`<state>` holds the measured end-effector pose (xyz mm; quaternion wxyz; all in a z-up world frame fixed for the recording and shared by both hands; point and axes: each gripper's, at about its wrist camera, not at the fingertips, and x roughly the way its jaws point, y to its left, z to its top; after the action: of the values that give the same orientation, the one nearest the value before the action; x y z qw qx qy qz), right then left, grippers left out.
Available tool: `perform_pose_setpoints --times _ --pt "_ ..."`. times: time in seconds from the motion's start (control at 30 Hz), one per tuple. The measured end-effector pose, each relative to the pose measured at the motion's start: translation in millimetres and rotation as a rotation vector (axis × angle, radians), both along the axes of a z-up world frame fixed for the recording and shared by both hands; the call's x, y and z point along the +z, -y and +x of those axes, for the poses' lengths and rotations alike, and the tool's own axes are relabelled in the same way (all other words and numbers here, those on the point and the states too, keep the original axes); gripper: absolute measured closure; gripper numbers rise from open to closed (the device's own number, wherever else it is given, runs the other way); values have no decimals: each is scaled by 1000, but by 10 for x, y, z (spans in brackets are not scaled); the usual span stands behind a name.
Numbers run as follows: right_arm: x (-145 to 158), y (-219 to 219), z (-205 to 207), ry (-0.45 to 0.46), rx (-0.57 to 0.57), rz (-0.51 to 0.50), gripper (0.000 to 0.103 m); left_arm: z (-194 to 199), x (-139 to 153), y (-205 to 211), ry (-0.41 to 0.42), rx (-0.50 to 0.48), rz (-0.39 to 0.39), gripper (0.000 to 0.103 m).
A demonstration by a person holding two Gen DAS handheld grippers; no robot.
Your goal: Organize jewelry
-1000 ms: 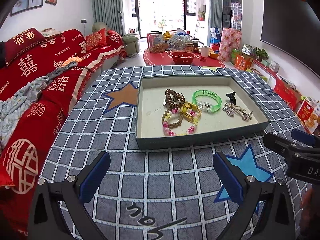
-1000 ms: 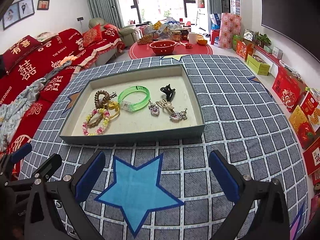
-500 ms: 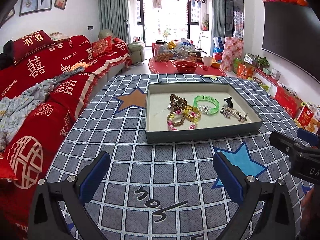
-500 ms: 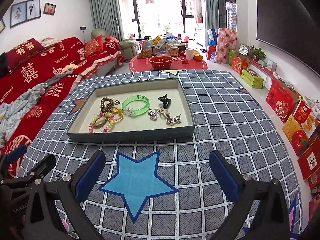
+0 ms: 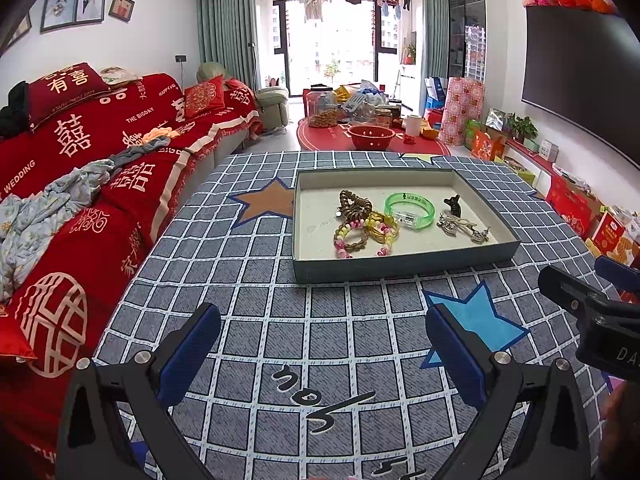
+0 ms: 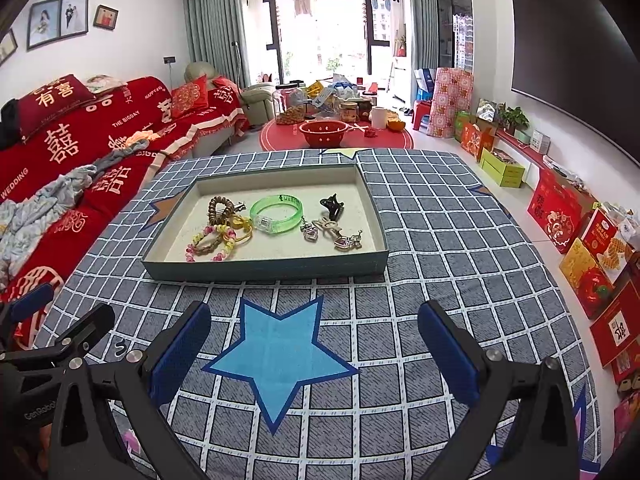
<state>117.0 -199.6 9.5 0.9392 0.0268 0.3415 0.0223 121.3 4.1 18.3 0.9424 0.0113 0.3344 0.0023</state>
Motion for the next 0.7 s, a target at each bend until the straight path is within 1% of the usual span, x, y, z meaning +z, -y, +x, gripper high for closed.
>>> perform_pose_setpoints --times 0.7 --pt "24 25 -35 8 -1 2 0 -5 1 9 1 0 2 0"
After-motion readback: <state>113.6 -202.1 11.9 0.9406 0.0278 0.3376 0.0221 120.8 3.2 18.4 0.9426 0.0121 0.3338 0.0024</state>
